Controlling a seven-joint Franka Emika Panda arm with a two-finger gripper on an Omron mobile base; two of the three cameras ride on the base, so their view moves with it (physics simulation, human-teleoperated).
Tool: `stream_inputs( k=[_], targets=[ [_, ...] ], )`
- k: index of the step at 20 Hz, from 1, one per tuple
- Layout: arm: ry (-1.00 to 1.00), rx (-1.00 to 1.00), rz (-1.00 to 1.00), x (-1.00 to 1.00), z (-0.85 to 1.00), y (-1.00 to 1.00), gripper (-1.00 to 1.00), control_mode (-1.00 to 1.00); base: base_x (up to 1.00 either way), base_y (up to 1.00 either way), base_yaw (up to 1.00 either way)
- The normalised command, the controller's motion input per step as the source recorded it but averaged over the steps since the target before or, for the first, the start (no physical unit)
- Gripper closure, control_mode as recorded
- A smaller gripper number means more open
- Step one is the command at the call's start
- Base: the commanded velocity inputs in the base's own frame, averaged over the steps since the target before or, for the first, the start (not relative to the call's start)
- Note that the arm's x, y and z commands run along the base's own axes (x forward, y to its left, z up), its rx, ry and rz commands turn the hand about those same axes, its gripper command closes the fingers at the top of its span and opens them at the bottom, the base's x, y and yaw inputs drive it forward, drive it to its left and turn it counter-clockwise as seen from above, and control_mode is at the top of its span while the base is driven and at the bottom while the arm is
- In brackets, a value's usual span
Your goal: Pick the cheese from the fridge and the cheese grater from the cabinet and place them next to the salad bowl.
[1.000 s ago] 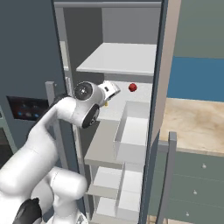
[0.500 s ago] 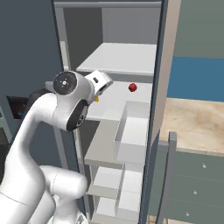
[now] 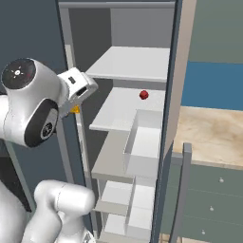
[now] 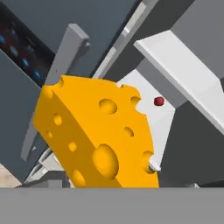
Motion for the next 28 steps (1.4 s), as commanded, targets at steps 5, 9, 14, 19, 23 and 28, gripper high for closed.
stream_inputs(
  k=[5, 9, 14, 19, 23, 28],
  targets=[
    [-0.49, 0.0, 0.03, -0.93, -0.51, 0.36, 1.0, -1.0, 0.0, 0.0, 0.0],
    [-0.43, 0.05, 0.06, -0.16, -0.3, 0.03, 1.0, -1.0, 0.0, 0.0, 0.0],
    [-0.1, 0.02, 0.05, 0.33, 0.0, 0.0, 1.0, -1.0, 0.0, 0.0, 0.0],
    [0.0, 0.0, 0.01, 0.37, 0.0, 0.0, 1.0, -1.0, 0.0, 0.0, 0.0],
    [0.0, 0.0, 0.0, 0.0, 0.0, 0.0, 1.0, 1.0, -0.01, 0.0, 0.0],
    [0.0, 0.0, 0.0, 0.0, 0.0, 0.0, 1.0, 1.0, -0.45, 0.0, 0.0]
  ],
)
